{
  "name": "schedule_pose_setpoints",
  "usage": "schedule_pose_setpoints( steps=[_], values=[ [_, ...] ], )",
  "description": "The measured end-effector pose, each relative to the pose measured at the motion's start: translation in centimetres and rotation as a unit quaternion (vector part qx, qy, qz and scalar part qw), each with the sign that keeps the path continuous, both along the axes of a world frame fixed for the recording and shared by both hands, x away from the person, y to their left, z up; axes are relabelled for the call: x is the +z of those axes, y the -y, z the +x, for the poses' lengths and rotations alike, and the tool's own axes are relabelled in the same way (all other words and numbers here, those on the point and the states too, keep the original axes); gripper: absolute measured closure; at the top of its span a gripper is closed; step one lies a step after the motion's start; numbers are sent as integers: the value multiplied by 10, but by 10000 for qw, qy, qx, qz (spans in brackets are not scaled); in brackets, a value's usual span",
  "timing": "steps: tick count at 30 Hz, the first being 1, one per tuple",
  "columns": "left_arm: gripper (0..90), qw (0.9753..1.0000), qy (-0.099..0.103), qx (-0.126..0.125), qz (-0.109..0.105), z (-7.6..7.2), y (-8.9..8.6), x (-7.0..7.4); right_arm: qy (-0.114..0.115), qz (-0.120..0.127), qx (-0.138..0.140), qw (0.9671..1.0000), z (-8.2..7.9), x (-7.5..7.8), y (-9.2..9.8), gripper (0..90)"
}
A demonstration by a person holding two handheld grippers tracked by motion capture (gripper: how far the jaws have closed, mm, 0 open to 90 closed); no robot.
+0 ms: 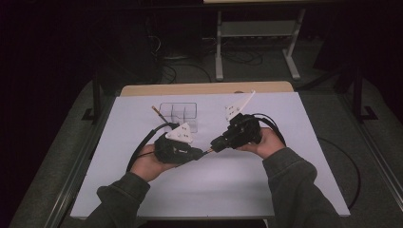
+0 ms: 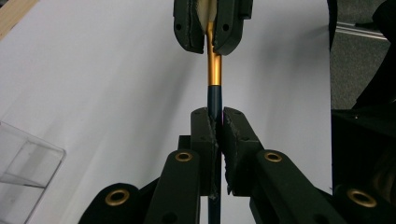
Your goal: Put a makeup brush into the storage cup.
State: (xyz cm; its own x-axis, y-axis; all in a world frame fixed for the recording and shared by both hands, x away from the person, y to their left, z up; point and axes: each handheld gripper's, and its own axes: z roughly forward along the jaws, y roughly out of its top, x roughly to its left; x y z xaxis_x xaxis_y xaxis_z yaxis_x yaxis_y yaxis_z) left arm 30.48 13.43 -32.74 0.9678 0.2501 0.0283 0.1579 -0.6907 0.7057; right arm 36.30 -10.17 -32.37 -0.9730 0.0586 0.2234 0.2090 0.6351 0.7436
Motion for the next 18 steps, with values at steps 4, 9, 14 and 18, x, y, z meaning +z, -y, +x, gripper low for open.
schedule_pose_setpoints(
  steps=[4,9,14,18],
  values=[
    [836,10000,26,-46,51,0,0,1,-38,4,24,10000,-1,1,0,774],
    [835,10000,38,-49,52,0,0,0,-110,23,60,9999,1,1,0,787],
    [835,10000,56,-49,42,-1,0,-1,-247,23,101,9996,2,1,0,810],
    [836,9999,48,-90,62,-1,1,-4,-278,-38,180,9994,3,2,-3,823]
  ],
)
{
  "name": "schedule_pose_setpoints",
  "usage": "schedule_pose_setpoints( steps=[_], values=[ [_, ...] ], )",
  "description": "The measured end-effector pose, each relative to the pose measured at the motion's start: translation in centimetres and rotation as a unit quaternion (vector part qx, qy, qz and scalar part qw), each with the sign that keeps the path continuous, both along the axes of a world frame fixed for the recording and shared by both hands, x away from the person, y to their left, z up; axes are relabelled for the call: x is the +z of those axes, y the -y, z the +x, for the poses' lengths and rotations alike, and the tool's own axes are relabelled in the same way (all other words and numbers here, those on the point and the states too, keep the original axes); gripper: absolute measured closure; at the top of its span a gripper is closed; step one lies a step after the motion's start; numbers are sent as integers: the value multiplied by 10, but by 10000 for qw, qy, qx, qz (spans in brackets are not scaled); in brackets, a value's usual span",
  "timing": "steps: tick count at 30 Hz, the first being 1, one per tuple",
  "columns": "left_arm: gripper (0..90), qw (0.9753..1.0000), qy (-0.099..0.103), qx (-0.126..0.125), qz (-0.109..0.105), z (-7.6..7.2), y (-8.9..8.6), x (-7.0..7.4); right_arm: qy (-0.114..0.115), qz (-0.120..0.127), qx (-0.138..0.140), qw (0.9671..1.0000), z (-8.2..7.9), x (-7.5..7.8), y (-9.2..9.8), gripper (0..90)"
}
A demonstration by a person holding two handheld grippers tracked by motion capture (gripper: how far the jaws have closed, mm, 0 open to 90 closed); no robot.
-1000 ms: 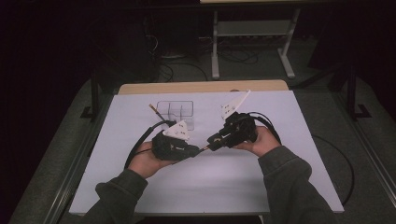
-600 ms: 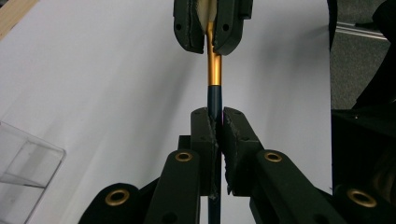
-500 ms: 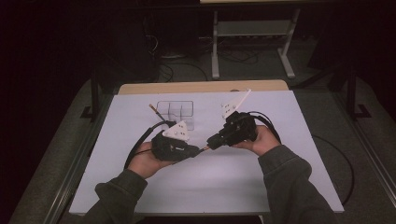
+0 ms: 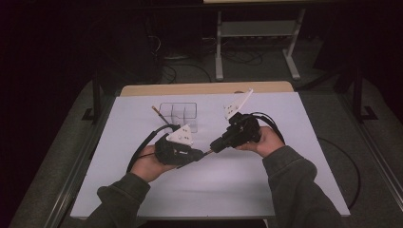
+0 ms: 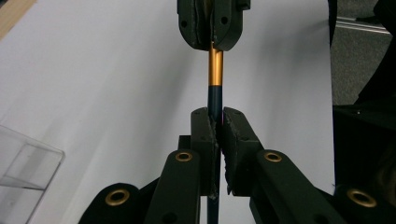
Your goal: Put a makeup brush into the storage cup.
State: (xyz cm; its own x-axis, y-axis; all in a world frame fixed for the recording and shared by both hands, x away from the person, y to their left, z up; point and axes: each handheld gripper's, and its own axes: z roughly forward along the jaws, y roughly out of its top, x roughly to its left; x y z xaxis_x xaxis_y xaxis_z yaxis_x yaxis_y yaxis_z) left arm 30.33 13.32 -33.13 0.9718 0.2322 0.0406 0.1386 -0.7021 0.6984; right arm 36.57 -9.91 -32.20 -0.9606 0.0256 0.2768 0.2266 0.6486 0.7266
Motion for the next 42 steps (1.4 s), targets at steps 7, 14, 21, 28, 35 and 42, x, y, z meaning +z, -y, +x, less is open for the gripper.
schedule_pose_setpoints(
  steps=[7,14,21,28,35,42],
  values=[
    [836,10000,-10,-50,-58,0,0,0,39,-160,53,9999,-3,8,-4,835],
    [835,9999,-48,-54,-86,0,0,-1,132,-270,128,9995,-4,12,-7,835],
    [793,9999,-114,-47,-101,1,0,-2,248,-432,204,9986,-4,15,-12,837],
    [720,9994,-300,-120,-103,1,2,-5,347,-601,311,9971,-6,18,-18,838],
    [736,9990,-431,-121,-23,3,1,-11,548,-825,457,9940,-10,29,-29,838],
    [818,9988,-440,-216,22,2,1,-12,690,-906,576,9918,-12,35,-36,840]
  ],
)
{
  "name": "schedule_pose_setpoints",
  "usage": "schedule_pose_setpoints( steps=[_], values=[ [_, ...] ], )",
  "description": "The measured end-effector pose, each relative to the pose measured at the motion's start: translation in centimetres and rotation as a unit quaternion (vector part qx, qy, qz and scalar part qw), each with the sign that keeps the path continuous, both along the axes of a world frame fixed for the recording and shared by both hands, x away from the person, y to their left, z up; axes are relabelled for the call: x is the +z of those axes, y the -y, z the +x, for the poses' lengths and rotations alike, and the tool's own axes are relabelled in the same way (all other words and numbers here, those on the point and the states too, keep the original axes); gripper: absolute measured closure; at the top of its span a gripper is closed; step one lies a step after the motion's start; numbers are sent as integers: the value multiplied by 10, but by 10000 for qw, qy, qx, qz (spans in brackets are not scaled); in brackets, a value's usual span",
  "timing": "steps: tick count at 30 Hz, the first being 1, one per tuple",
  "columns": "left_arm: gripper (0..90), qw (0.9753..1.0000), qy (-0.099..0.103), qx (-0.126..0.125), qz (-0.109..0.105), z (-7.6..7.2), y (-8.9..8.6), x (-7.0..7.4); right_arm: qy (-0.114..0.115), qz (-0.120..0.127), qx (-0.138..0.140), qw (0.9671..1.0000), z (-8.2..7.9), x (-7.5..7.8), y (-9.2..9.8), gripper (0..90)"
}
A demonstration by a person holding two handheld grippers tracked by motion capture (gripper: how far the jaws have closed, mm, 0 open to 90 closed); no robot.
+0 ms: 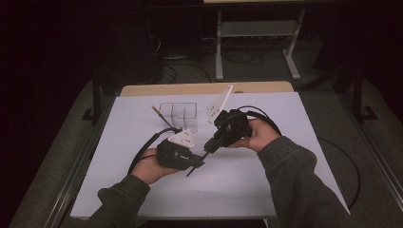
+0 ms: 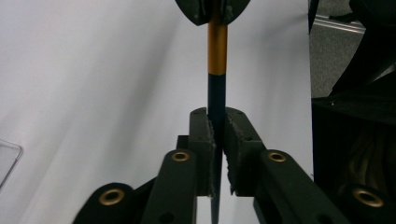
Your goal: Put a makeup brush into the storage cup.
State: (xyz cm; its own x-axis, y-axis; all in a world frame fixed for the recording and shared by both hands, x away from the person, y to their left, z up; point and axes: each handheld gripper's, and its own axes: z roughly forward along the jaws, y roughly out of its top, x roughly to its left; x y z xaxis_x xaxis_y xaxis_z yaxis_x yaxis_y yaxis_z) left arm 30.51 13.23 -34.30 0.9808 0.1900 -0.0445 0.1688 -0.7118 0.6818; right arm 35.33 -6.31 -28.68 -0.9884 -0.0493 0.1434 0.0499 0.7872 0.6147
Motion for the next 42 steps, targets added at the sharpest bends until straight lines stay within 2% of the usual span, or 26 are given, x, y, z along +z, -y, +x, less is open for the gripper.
schedule_pose_setpoints(
  steps=[8,12,13,15,16,18,21,23,29,31,35,42],
  values=[
    [835,10000,-4,6,-89,1,-1,-1,27,12,61,10000,-3,1,-2,838],
    [837,9997,-27,78,-239,1,-3,0,62,165,3,9998,-2,3,1,824],
    [837,9997,9,69,-245,2,-4,1,48,224,-16,9997,-1,3,1,806],
    [837,9997,14,74,-240,1,-4,1,49,270,-95,9996,0,4,2,703],
    [837,9996,29,77,-253,1,-4,1,-31,308,-147,9994,1,4,3,689],
    [837,9995,32,104,-290,1,-5,1,-34,332,-193,9993,2,4,4,630],
    [837,9995,63,117,-292,1,-7,2,-97,391,-280,9988,2,4,8,597],
    [837,9994,65,136,-325,2,-8,2,-165,415,-369,9983,2,2,11,591],
    [837,9988,67,230,-428,3,-10,3,-148,590,-411,9973,3,-6,15,593],
    [837,9985,69,279,-465,3,-11,3,-236,561,-479,9970,2,-8,17,595],
    [837,9983,78,304,-485,5,-12,3,-219,667,-512,9962,3,-10,18,606],
    [837,9974,65,411,-588,7,-13,3,-226,716,-597,9954,2,-12,17,641]
  ],
)
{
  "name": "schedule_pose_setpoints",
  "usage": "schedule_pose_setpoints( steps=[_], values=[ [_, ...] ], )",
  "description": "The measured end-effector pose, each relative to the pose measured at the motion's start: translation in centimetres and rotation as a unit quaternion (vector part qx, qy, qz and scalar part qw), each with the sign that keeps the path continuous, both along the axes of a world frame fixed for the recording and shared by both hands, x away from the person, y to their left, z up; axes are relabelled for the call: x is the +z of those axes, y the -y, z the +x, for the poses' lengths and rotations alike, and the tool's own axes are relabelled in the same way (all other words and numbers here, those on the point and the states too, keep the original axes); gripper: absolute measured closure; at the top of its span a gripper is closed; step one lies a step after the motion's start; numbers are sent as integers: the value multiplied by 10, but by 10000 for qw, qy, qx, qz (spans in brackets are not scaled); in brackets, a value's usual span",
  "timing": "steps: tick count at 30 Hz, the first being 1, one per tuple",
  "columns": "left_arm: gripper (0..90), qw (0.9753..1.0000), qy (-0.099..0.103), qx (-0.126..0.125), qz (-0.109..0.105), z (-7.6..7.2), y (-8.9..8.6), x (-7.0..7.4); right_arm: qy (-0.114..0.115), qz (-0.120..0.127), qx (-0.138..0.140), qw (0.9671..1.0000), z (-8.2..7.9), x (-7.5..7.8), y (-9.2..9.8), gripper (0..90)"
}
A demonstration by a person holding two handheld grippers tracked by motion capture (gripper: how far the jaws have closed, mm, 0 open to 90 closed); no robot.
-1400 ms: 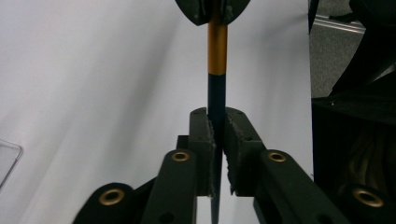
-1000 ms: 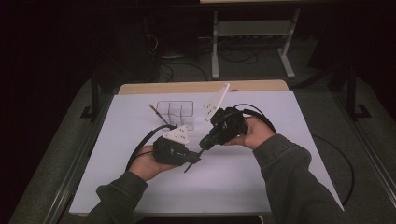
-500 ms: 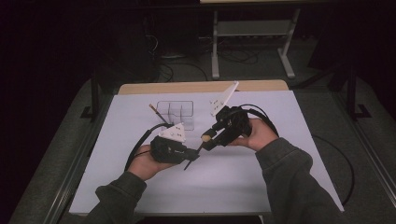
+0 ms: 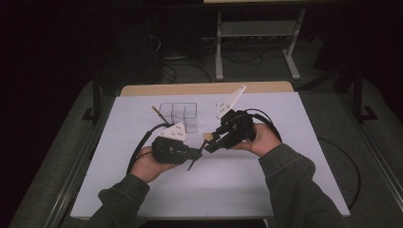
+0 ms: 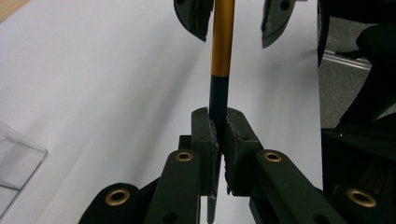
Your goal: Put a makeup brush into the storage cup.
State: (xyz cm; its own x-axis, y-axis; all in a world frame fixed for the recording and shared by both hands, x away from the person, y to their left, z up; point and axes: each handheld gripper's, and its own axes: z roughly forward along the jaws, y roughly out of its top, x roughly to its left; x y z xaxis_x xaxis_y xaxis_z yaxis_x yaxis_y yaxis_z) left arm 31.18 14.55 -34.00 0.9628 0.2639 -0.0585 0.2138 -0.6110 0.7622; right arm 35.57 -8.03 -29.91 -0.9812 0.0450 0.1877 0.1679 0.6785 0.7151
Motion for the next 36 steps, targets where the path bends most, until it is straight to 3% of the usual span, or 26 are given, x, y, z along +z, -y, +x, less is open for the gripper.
schedule_pose_setpoints(
  steps=[6,7,8,11,20,21,23,25,29,36],
  values=[
    [837,10000,14,18,14,0,1,0,42,86,-22,10000,0,-2,-2,715],
    [837,10000,9,16,6,0,1,0,-47,19,-56,10000,-1,-2,-2,736],
    [837,10000,8,18,4,0,1,0,74,92,18,9999,0,-3,-3,751],
    [837,10000,4,24,-19,0,1,0,44,101,5,9999,0,-2,-3,821],
    [836,10000,7,-27,37,0,2,-2,113,56,82,9999,1,-3,-4,834],
    [834,10000,-8,-35,50,0,2,-2,20,-25,38,10000,-1,-2,-3,835],
    [824,10000,-27,-53,50,1,2,-2,132,-32,126,9998,1,-2,-5,835],
    [783,10000,-46,3,37,1,2,-3,75,-115,144,9998,0,0,-5,835],
    [752,10000,-71,-12,69,1,1,-4,175,-255,232,9993,-1,3,-8,835],
    [771,9999,-123,-44,18,-1,1,-6,287,-326,368,9984,-1,10,-11,835]
  ],
)
